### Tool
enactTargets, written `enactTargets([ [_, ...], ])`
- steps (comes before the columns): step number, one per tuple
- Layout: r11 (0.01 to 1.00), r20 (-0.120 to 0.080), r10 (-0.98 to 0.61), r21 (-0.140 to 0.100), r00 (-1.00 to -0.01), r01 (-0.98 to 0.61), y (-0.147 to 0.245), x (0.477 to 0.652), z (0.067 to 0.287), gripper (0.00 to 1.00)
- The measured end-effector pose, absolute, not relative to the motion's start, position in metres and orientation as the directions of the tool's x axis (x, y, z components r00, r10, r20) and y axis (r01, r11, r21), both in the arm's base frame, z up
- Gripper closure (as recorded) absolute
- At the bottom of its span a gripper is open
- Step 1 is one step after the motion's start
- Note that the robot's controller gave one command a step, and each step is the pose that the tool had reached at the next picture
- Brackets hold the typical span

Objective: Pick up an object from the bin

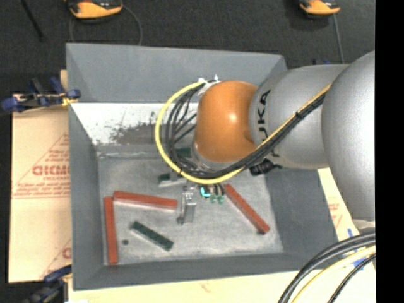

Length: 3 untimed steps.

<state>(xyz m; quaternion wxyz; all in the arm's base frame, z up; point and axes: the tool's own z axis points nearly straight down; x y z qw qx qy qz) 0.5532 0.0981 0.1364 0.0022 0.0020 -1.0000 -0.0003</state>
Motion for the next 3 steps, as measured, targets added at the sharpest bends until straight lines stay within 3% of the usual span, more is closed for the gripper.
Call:
enactTargets([
  [1, 1.0, 0.0, -0.023, 0.002, -1.0, -0.023, 0.136, 0.579, 0.067, 0.0],
  [2, 1.0, -0.005, -0.017, 0.002, -1.0, -0.017, 0.134, 0.58, 0.071, 1.0],
  [3, 1.0, -0.012, -0.012, 0.003, -1.0, -0.012, 0.147, 0.577, 0.251, 1.0],
])
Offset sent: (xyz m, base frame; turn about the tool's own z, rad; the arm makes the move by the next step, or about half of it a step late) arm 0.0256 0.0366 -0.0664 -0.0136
